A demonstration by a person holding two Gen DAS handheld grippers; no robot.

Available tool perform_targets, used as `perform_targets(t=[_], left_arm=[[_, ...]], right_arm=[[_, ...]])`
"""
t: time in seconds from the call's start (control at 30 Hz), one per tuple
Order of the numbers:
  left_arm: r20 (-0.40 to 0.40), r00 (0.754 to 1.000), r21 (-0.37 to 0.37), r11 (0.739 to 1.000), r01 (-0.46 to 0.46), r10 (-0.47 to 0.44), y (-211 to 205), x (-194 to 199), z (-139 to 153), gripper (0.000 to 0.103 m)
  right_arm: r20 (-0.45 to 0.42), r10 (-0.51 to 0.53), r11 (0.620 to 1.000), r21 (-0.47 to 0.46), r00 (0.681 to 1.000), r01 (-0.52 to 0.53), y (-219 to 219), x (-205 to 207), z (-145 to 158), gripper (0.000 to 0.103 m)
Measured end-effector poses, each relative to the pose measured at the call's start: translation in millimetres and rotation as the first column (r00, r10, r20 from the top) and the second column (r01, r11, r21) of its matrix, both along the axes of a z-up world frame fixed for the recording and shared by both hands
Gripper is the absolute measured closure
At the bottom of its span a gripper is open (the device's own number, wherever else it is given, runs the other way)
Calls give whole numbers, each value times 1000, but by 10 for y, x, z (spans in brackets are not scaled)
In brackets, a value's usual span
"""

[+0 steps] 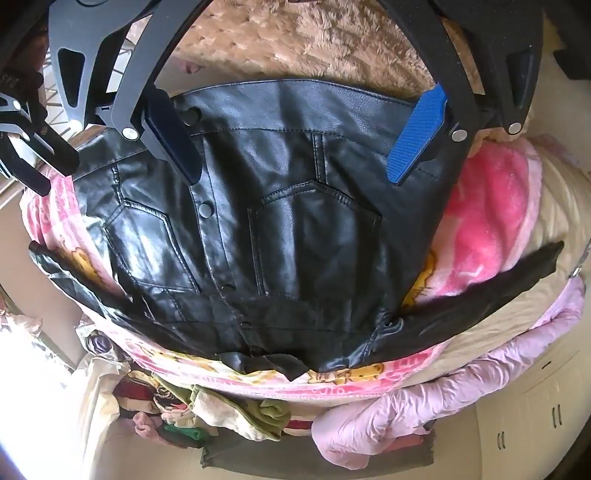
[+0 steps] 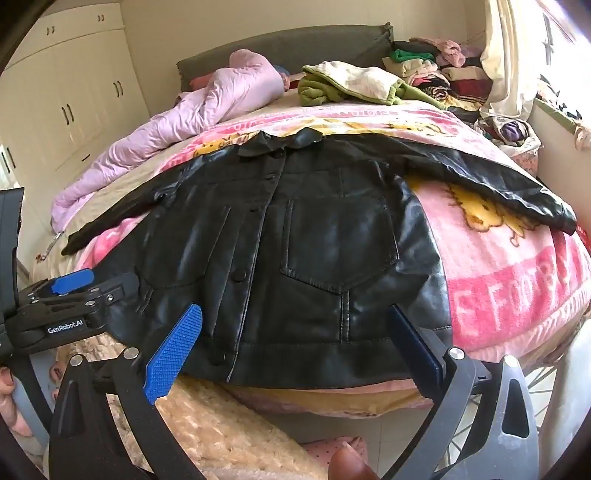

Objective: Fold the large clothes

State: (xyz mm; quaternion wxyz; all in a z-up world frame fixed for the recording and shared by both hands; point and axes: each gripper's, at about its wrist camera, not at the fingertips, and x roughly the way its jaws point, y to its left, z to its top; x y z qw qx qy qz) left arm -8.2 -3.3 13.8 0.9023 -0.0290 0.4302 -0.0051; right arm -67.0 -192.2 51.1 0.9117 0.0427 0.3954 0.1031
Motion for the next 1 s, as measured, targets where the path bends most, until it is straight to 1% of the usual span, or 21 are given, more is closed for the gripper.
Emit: perform_targets(t=[1.0], left_arm=[[8,1000,-4,1000,10,-10,-31,-4,52,9]], right_arm=[[2,-5,1000,10,1000,5,-75,-23,3,4]])
